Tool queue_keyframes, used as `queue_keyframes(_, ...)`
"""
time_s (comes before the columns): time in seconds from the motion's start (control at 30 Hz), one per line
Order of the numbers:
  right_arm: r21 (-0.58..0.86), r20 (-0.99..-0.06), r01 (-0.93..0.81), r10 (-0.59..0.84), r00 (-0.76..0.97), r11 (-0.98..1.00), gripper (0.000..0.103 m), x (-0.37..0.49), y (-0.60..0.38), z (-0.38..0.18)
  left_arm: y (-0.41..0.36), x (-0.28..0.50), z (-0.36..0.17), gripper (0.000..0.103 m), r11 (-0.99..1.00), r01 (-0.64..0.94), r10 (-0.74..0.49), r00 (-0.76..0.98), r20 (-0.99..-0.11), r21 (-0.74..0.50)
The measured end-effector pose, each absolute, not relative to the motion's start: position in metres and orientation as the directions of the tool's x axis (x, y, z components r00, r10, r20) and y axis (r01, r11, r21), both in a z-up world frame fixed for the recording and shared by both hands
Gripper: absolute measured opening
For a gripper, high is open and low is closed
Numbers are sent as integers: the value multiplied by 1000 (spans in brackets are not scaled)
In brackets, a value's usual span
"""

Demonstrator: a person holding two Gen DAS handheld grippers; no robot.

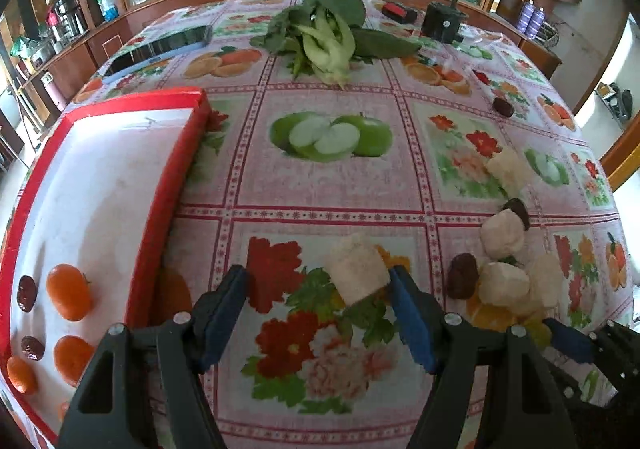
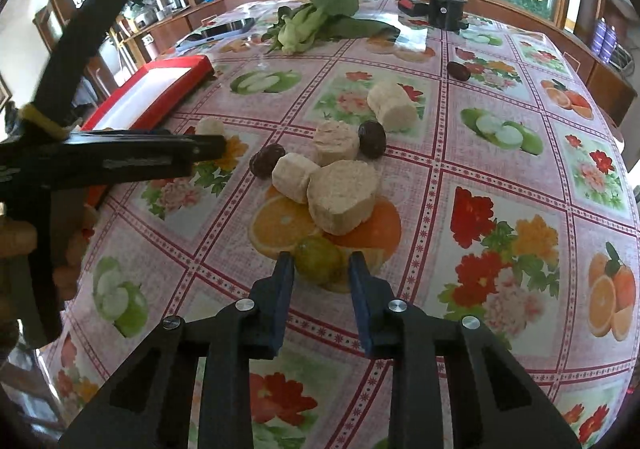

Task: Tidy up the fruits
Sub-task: 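Grasp a white yam cube with the left gripper, then grasp the small green fruit with the right gripper while the left gripper holds the cube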

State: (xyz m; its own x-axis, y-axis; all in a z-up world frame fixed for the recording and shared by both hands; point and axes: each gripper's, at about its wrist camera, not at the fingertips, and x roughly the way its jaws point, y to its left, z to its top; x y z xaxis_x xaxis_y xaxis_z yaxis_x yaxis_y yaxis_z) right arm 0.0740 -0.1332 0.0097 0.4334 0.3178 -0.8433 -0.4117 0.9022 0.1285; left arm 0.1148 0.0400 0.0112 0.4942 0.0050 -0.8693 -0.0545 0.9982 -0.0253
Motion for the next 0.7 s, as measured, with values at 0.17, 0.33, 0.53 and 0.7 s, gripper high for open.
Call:
queue_keyframes(0.17,138,-840,-403,322,436,905,27,73,-134,10,45,117,16,35,997,-47,-29,514,-857,-62)
queue_keyframes(0.33,163,-836,-388,336,435,907,26,68,-138,12,44,105,17,35,998,-33,-23,514,-857,-47)
queue_keyframes(0.53,159,-826,-369,328,458,916,26,57,-145,23,36,80,22,35,998,17,-61,518,-853,-61)
queue_keyframes(0.7,142,-843,-352,300,447,925,27,53,-144,20,36,61,25,35,995,35,-101,513,-853,-97)
